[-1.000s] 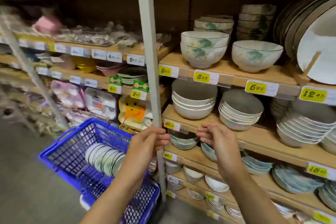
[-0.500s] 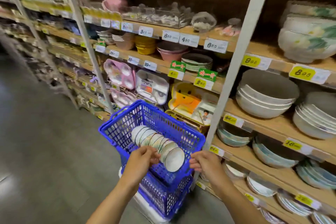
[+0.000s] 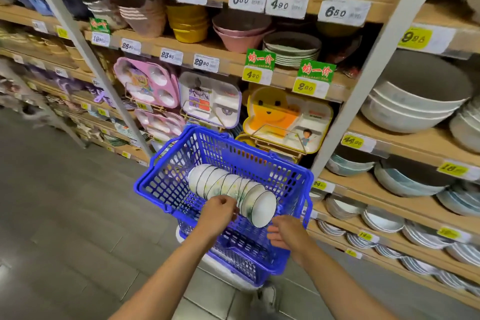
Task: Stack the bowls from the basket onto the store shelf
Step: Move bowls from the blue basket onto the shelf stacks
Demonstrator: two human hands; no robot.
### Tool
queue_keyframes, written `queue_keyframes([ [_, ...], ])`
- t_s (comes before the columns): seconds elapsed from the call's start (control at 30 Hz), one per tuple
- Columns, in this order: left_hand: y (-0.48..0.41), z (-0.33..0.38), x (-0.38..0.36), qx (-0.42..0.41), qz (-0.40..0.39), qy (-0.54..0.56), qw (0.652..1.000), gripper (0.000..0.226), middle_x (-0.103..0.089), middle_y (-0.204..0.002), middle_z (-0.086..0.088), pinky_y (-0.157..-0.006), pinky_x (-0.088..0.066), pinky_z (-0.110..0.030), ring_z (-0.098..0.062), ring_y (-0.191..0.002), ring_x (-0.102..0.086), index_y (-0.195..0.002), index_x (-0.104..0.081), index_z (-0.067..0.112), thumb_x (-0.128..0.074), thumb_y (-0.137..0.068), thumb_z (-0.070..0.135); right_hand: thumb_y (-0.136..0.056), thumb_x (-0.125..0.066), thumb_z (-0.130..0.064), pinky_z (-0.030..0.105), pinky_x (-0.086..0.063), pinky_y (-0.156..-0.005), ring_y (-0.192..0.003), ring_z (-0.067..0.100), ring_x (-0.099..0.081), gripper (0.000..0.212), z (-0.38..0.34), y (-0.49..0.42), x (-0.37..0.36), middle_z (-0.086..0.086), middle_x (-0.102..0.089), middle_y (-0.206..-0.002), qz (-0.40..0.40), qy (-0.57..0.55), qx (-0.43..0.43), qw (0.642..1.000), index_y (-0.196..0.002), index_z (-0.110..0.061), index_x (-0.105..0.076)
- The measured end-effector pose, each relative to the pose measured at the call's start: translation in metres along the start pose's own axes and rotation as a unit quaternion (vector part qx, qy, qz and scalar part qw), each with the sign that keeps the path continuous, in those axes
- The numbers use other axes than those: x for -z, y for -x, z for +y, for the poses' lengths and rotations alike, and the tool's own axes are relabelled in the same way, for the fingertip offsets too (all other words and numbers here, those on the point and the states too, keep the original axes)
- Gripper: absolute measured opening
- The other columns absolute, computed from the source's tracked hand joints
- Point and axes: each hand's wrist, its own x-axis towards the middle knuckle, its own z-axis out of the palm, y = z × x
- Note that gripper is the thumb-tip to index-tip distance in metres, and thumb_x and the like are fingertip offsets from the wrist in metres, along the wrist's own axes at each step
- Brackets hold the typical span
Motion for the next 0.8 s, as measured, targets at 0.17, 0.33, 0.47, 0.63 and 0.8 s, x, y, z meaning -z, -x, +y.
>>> queue_keyframes([
  [0.17,-0.055,0.012,-0.016,0.012,-0.039,-0.07,0.997,0.023,-0.068,-0.084,-0.015,-0.071,-0.043,-0.033,-0.028,-0.077,-0.06,-0.082,-0.065,0.008,-0.047,-0.093,0.017,-0.097,-0.041,-0.008,0.025,-0.041,-0.056,-0.074,0.031,-0.058,0.025,-0.002,-0.048,-0.018,0.024,-0.057,-0.091,0.002,-0.044,-0.078,0.996,-0.111,0.005,-0.057],
  [0.33,-0.104,0.024,-0.035,0.005,-0.076,-0.194,0.978,0.023,-0.068,-0.088,-0.018,-0.073,-0.048,-0.035,-0.027,-0.079,-0.061,-0.072,-0.058,0.017,-0.05,-0.092,0.022,-0.098,-0.038,-0.008,0.035,-0.051,-0.068,-0.095,0.044,-0.062,0.032,-0.003,-0.085,-0.033,0.032,-0.06,-0.103,0.015,-0.122,-0.153,0.981,-0.121,0.011,-0.051],
  [0.47,-0.143,0.031,-0.059,-0.011,-0.117,-0.266,0.957,0.024,-0.069,-0.09,-0.013,-0.074,-0.046,-0.033,-0.027,-0.089,-0.063,-0.085,-0.065,0.01,-0.052,-0.092,0.028,-0.098,-0.041,-0.006,0.03,-0.036,-0.057,-0.065,0.025,-0.048,0.01,0.005,-0.114,-0.038,0.009,-0.045,-0.072,0.072,-0.158,-0.2,0.964,-0.101,-0.003,-0.05],
  [0.63,-0.193,0.014,-0.103,-0.044,-0.197,-0.362,0.91,0.019,-0.061,-0.084,-0.018,-0.075,-0.048,-0.038,-0.028,-0.084,-0.059,-0.072,-0.054,0.014,-0.054,-0.091,0.019,-0.098,-0.04,-0.006,0.027,-0.028,-0.05,-0.054,0.018,-0.033,0.028,0.03,-0.165,-0.047,0.008,-0.037,-0.068,0.11,-0.26,-0.254,0.925,-0.071,-0.008,-0.045],
  [0.8,-0.238,-0.014,-0.134,-0.073,-0.267,-0.509,0.815,0.031,-0.063,-0.113,-0.019,-0.082,-0.05,-0.039,-0.036,-0.104,-0.06,-0.119,-0.053,0.006,-0.053,-0.092,0.022,-0.097,-0.039,-0.006,0.033,-0.043,-0.064,-0.082,0.029,-0.054,0.025,0.037,-0.198,-0.062,0.018,-0.057,-0.106,0.145,-0.353,-0.281,0.881,-0.115,-0.002,-0.055],
])
